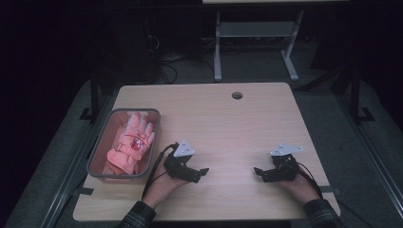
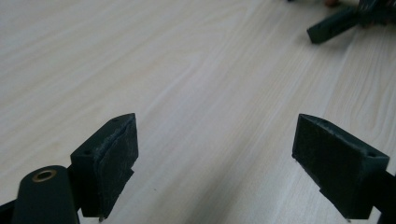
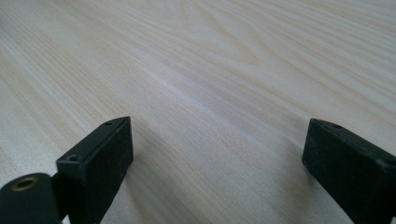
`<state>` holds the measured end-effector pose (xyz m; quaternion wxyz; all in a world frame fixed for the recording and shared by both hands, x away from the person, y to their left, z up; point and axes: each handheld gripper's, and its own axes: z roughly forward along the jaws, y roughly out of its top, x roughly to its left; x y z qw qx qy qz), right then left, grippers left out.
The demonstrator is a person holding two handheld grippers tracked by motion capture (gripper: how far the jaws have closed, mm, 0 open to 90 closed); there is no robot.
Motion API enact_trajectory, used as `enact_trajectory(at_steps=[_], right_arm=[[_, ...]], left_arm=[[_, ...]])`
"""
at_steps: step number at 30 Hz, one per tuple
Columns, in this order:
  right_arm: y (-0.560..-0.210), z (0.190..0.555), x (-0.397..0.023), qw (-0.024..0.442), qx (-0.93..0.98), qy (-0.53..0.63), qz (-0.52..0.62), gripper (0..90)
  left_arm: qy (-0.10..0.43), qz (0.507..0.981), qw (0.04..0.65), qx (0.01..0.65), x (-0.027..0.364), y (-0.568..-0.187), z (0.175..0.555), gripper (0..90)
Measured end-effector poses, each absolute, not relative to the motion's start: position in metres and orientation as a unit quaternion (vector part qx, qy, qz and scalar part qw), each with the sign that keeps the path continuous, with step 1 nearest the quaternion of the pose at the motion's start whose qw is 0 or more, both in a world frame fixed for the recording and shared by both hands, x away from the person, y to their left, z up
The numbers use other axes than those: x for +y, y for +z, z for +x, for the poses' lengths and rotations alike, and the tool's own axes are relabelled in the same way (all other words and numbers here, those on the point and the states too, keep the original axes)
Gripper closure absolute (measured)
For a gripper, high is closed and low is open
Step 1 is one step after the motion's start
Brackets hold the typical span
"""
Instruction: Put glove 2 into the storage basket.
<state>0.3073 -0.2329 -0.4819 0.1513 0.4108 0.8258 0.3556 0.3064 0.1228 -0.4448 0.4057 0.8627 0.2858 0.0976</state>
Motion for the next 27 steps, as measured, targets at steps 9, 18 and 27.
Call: enact_trajectory(at_steps=[9,18,27], right_arm=[[-0.482,0.307,-0.233,0.151,0.826,0.356,0.41,8.3],[-0.482,0.308,-0.233,0.15,0.827,0.356,0.408,8.3],[-0.482,0.308,-0.233,0.15,0.828,0.357,0.406,8.1]], left_arm=[[0.116,0.884,0.359,0.274,0.114,-0.467,0.305,13.7],[0.116,0.883,0.372,0.262,0.116,-0.477,0.306,12.8],[0.108,0.884,0.376,0.255,0.116,-0.478,0.306,12.9]])
